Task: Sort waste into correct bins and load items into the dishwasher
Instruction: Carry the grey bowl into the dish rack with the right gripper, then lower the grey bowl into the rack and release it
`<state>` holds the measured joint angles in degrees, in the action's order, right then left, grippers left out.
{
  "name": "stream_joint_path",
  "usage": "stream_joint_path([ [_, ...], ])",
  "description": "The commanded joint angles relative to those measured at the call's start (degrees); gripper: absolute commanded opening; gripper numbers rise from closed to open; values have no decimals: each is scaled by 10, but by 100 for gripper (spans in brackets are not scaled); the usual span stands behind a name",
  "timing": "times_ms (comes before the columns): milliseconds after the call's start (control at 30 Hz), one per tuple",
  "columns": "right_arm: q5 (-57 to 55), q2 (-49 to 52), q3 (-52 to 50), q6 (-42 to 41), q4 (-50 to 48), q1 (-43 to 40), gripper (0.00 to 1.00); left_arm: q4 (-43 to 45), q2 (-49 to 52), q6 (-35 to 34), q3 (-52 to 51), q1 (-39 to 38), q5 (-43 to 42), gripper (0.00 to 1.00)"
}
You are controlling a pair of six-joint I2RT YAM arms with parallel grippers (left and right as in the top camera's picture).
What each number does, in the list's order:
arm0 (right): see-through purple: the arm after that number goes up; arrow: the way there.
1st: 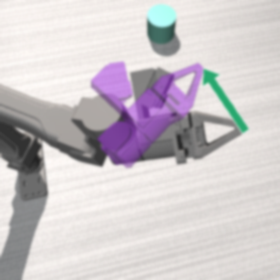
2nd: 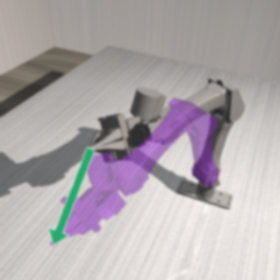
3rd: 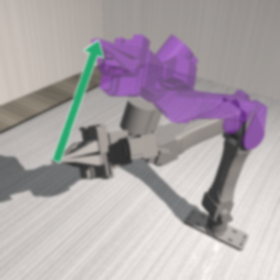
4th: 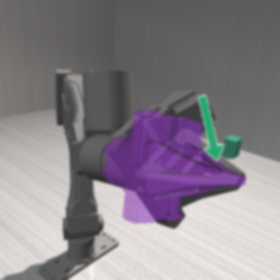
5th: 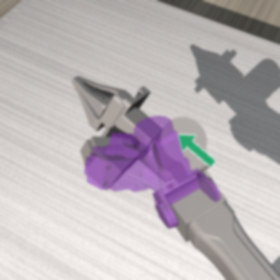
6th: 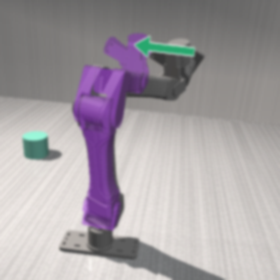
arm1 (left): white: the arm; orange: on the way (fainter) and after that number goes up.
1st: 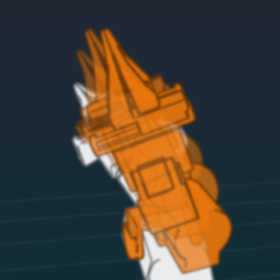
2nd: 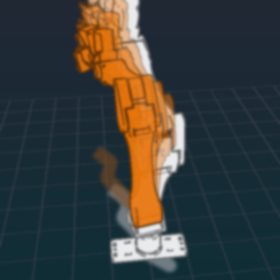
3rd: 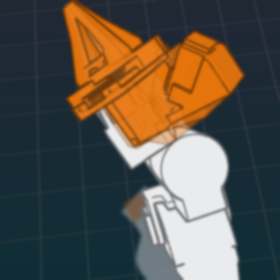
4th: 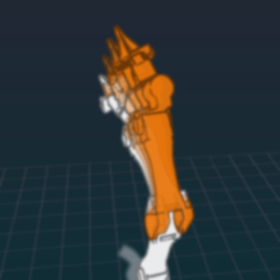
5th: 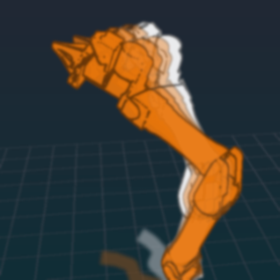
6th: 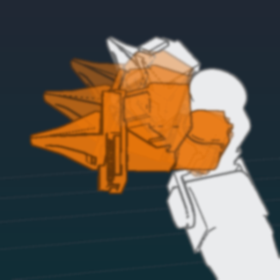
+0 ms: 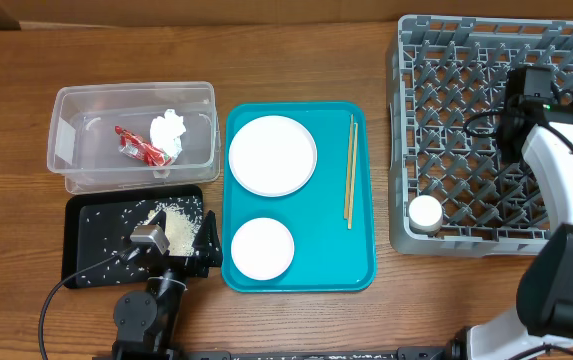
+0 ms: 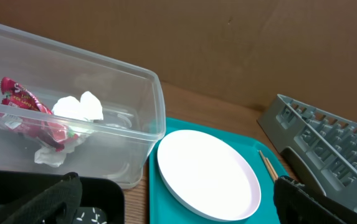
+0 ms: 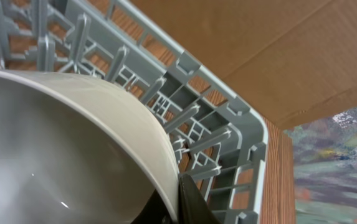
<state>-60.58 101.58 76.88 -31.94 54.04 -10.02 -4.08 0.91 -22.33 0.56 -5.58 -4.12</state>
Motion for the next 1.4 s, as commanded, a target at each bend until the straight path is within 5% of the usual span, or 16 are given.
stream_joint_path([
  [0, -16, 20, 4, -4, -2, 9, 4, 0, -7, -6, -3, 0, 0, 100],
  [400, -59, 23, 4, 25, -11, 83, 4, 0, -7, -6, -3, 0, 0, 100],
  [733, -152, 23, 4, 158, -87, 79, 5, 0, -7, -6, -3, 0, 0, 100],
  [1367, -119, 71, 3, 174, -96, 83, 5, 0, -7, -6, -3, 0, 0, 100],
])
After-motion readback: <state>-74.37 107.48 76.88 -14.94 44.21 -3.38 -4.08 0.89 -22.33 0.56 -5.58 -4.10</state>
